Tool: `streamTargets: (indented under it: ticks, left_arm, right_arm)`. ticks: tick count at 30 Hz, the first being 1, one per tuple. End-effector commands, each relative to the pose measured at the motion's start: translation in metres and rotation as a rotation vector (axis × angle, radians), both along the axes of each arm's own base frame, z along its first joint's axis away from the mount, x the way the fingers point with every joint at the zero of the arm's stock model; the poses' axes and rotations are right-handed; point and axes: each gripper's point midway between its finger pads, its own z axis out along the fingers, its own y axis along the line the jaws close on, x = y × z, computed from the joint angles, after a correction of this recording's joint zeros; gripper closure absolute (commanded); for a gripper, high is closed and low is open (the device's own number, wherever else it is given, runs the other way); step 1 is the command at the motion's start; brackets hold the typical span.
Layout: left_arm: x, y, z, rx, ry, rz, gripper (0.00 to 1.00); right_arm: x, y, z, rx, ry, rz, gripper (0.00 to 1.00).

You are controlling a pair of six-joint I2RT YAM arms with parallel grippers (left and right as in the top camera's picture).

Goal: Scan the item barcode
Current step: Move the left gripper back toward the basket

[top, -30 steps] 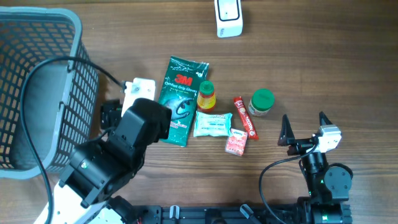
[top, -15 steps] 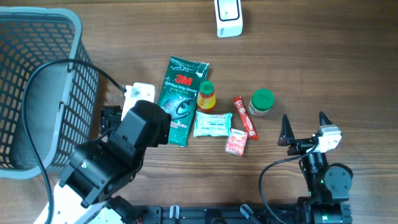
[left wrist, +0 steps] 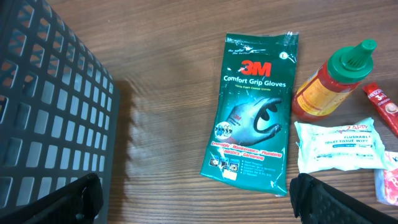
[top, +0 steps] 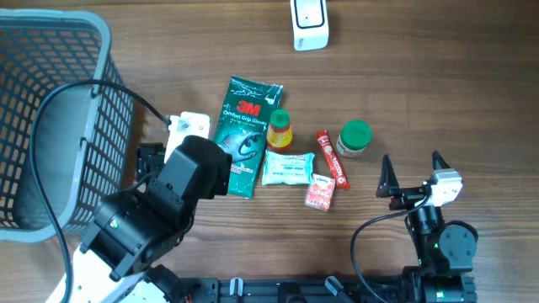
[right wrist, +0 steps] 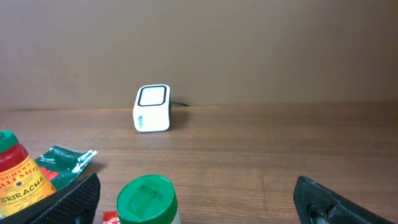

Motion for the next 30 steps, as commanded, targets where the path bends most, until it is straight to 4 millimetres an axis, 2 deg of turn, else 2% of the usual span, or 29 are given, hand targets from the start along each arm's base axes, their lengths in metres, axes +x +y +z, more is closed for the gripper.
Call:
streamTargets:
  ticks: [1, 6, 23, 27, 28, 30]
  left_arm:
    - [-0.001, -0.001, 0.0, -0.024, 0.003, 0.009, 0.0]
    - [-0.001, -0.001, 0.0, -0.024, 0.003, 0.009, 0.0]
    - [-0.001, -0.001, 0.0, -0.024, 0.003, 0.008, 0.0]
    - [-0.001, -0.001, 0.0, -0.024, 0.003, 0.009, 0.0]
    - [-0.001, -0.001, 0.0, -0.024, 0.003, 0.009, 0.0]
    - [-0.001, -0.001, 0.0, -0.024, 0.003, 0.008, 0.0]
  right_arm:
    - [0.0, -0.004, 0.004, -0.02, -0.017, -0.025, 0.0]
    - [0.001, -0.017, 0.005, -0.02, -0.024, -0.102, 0.0]
    - [0.001, -0.013, -0.001, 0.018, 0.002, -0.076, 0.0]
    - [-0.001, 0.006, 0.0, 0.264, 0.031, 0.036, 0.0]
    - [-0.003, 0.019, 0.002, 0.509, 0.07, 0.108, 0.0]
    - [-0.003, 0.019, 0.006, 0.702, 0.083, 0.11, 0.0]
